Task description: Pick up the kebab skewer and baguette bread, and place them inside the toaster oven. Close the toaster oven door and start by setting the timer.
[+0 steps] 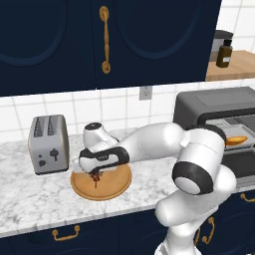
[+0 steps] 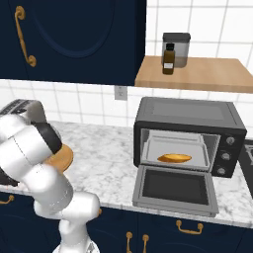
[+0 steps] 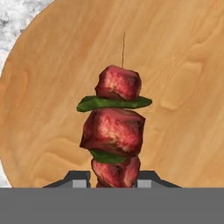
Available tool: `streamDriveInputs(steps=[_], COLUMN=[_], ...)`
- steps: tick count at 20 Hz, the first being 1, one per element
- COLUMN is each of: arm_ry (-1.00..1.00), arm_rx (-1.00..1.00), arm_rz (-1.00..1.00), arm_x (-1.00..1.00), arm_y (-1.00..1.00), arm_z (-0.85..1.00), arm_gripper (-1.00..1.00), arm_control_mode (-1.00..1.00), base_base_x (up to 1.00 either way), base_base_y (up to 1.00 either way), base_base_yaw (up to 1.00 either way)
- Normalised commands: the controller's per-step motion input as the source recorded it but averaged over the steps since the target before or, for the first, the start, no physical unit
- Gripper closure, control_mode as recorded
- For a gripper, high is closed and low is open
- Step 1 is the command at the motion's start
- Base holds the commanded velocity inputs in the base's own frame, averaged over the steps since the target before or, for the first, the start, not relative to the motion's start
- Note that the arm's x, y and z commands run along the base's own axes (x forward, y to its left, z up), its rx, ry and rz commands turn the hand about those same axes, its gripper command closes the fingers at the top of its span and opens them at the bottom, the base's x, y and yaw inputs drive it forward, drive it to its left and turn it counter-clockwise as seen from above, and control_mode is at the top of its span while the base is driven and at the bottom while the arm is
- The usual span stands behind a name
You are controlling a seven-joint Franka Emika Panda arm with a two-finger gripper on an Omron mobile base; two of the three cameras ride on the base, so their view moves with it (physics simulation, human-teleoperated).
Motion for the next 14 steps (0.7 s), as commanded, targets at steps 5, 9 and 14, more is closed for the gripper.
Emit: streamDriveInputs(steps=[5, 9, 14], arm_ry=[-0.06, -0.10, -0.08], arm_rx=[0.01, 0.02, 0.05], arm_rz=[-0.18, -0.23, -0.23], arm_x=[-0.55, -0.51, -0.70], arm_y=[-0.61, -0.89, -0.94], arm_z=[0.87, 0.59, 0.64], arm_gripper=[1.00, 1.00, 1.00], arm_control_mode=[-1.00, -1.00, -1.00], base_base_x=[0.00, 0.00, 0.00], base_base_y=[0.00, 0.00, 0.00], base_base_yaw=[0.00, 0.00, 0.00])
